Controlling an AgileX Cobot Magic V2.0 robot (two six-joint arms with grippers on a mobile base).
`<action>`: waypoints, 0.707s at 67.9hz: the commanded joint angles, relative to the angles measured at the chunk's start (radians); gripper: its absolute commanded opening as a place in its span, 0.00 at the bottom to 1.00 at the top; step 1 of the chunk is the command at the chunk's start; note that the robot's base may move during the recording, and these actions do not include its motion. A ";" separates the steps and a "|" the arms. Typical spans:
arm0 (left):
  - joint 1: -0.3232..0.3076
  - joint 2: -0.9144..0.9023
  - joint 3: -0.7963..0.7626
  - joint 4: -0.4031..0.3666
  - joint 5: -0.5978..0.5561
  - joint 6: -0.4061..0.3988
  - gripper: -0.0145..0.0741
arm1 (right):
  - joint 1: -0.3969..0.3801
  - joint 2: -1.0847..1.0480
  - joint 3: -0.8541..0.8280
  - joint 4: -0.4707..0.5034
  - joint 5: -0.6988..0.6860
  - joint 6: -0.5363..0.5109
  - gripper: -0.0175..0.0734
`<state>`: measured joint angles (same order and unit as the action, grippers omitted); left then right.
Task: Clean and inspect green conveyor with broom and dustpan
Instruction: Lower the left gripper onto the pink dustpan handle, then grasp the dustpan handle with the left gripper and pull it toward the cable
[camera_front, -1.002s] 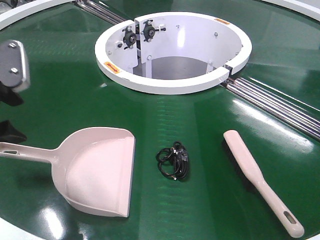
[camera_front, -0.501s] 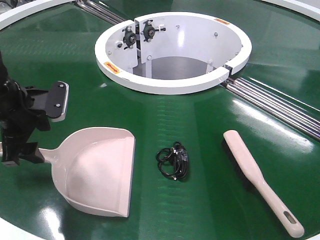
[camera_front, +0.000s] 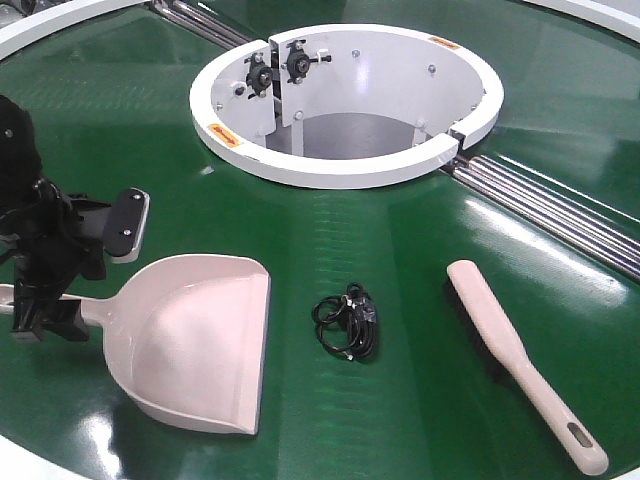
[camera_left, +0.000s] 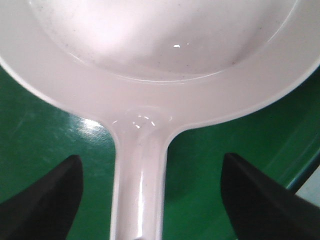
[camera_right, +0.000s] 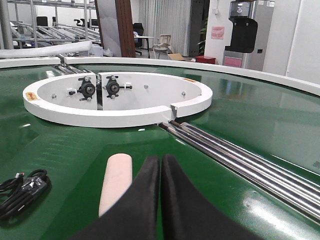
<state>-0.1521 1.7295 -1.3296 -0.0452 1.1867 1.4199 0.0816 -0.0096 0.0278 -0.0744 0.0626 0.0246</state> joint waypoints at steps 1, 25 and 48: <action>-0.005 -0.020 -0.025 -0.007 -0.020 0.001 0.77 | -0.006 -0.018 0.021 -0.002 -0.070 -0.004 0.18; -0.002 0.042 -0.025 0.038 -0.065 0.001 0.77 | -0.006 -0.018 0.021 -0.002 -0.070 -0.004 0.18; -0.002 0.083 -0.025 0.077 -0.052 0.001 0.64 | -0.006 -0.018 0.021 -0.002 -0.070 -0.004 0.18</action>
<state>-0.1521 1.8500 -1.3296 0.0180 1.1258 1.4210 0.0816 -0.0096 0.0278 -0.0744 0.0634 0.0246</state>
